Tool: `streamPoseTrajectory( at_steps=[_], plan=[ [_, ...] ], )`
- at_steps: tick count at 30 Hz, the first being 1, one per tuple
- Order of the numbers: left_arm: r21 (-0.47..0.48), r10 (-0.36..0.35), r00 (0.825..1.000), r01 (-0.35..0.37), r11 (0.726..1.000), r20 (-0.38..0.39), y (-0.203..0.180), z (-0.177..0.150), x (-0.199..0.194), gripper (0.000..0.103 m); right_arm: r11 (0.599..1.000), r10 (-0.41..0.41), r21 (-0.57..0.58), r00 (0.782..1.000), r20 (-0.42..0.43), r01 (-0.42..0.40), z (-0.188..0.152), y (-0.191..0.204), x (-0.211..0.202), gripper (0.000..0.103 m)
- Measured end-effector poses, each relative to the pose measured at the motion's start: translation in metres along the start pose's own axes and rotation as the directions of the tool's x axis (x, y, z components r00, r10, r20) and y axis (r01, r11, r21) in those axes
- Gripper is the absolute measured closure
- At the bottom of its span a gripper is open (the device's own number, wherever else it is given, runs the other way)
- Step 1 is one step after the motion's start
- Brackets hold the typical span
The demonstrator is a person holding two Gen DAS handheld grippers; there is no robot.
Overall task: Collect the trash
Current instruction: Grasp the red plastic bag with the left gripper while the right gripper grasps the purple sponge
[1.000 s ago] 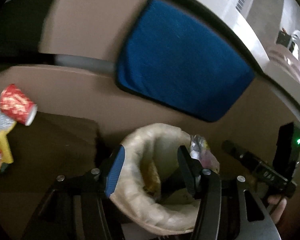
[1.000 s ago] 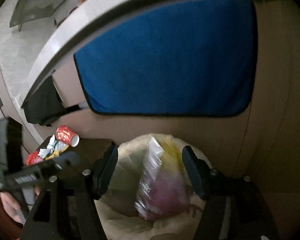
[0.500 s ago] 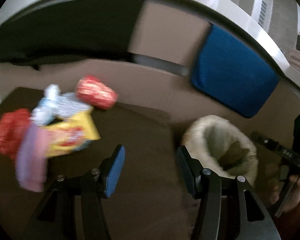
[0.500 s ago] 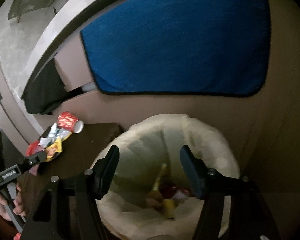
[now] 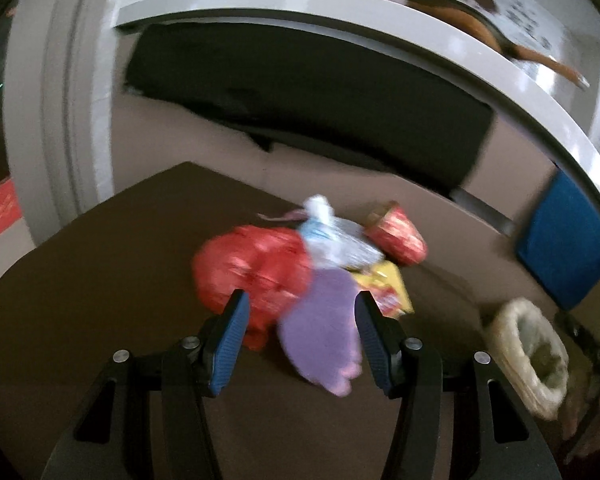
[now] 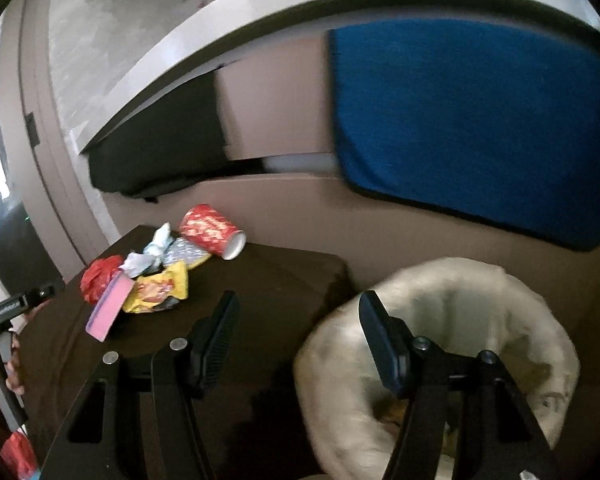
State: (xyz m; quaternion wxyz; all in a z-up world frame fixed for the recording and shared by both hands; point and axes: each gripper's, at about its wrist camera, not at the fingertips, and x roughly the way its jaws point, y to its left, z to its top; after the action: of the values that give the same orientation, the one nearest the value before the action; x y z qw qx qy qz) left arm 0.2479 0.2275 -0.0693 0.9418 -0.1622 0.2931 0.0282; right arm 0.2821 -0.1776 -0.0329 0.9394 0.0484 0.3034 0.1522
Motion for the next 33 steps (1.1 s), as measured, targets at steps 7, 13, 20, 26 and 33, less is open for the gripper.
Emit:
streamPoseTrajectory(
  at_steps=[7, 13, 20, 26, 33],
  plan=[
    [-0.118, -0.033, 0.997, 0.024, 0.993, -0.075, 0.039, 0.028, 0.053, 0.046, 0.995, 0.047, -0.087, 0.997, -0.059, -0.052, -0.004, 0.049, 0.027, 0.044],
    [-0.177, -0.041, 0.977, 0.004, 0.984, -0.207, 0.061, 0.014, 0.095, 0.035, 0.988, 0.074, -0.127, 0.988, -0.135, -0.092, -0.015, 0.071, 0.049, 0.044],
    [-0.274, -0.085, 0.982, 0.037, 0.961, -0.166, 0.07, 0.007, 0.079, 0.048, 0.983, 0.083, -0.146, 0.975, -0.206, -0.115, -0.023, 0.089, 0.072, 0.044],
    [-0.254, -0.07, 0.994, 0.046, 0.966, -0.085, 0.07, 0.003, 0.017, 0.049, 0.975, 0.119, -0.156, 0.966, -0.23, -0.158, -0.025, 0.109, 0.078, 0.044],
    [-0.116, 0.068, 0.997, -0.065, 0.991, 0.021, 0.068, -0.015, -0.049, 0.049, 0.956, 0.2, -0.165, 0.949, -0.245, -0.244, -0.023, 0.15, 0.091, 0.044]
  ],
)
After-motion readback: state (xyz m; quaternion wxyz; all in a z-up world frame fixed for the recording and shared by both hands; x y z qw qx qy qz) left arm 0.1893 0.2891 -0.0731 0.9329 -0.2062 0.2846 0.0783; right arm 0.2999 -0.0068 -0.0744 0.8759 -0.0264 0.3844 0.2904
